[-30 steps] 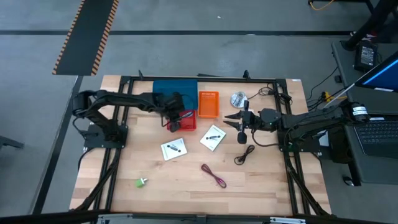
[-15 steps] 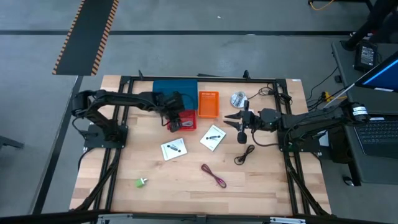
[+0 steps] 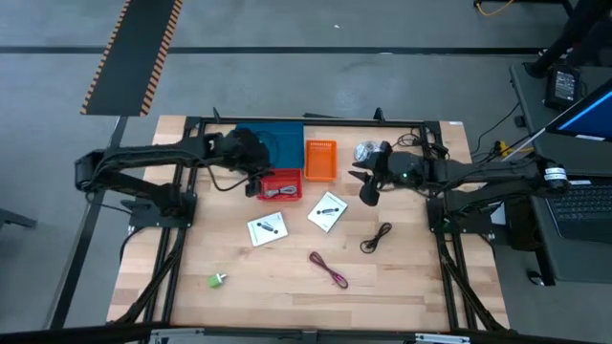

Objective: Pick and place items into bin
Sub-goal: Put the white charger adapter into the orange bin, then put the green charger adapter into the orange bin

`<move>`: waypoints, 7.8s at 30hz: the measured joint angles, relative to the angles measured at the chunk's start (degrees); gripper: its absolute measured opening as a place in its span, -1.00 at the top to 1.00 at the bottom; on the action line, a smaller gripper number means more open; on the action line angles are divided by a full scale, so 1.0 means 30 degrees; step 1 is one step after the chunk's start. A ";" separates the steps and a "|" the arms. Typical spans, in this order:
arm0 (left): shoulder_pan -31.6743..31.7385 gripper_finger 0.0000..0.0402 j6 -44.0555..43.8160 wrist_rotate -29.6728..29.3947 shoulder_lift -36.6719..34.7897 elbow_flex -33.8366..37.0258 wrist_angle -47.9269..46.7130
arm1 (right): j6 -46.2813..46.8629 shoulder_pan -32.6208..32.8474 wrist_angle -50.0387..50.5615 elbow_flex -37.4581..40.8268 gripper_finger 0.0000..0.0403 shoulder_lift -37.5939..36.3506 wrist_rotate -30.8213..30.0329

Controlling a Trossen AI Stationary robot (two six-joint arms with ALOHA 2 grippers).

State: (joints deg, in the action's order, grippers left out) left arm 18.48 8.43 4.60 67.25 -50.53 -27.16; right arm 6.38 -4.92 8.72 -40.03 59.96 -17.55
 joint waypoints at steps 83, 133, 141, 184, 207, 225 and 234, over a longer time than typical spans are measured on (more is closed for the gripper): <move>0.1427 0.56 0.1019 -0.0889 -0.3064 0.2939 0.1989 | 1.3617 -0.8316 0.7551 0.2332 -0.42 0.6754 0.1756; 0.1427 0.56 -0.0005 -0.0648 -0.3064 0.2939 0.2124 | 0.0292 -0.4569 -0.1561 0.0022 0.18 0.0289 0.6281; 0.1126 0.56 -0.0111 -0.0649 -0.3064 0.2939 0.2142 | -0.1740 -0.4017 -0.5827 0.0022 0.18 0.1931 0.7436; 0.0961 0.56 -0.1076 -0.0670 -0.3064 0.2939 0.2033 | -0.1823 -0.6166 0.3018 -0.9996 0.14 1.5883 0.6201; 0.0397 0.57 -0.1676 0.0481 -0.3098 0.2939 0.1770 | -0.3365 -0.5668 0.3113 -0.9981 0.16 1.3686 0.4643; -1.0820 0.98 -1.1182 -0.2612 -0.2840 0.0028 -0.4880 | -0.5231 -0.0240 -0.7026 -0.4343 0.93 0.9629 0.4728; -1.6354 0.99 -2.0619 -0.3257 0.0372 -0.2009 -0.7257 | -0.4719 0.0420 -1.1107 -0.1128 0.99 0.8419 0.4720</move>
State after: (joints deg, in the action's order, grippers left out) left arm -30.58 -53.43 -5.17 68.37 -56.56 -48.93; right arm -7.78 -3.66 -24.60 -43.42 85.22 -3.39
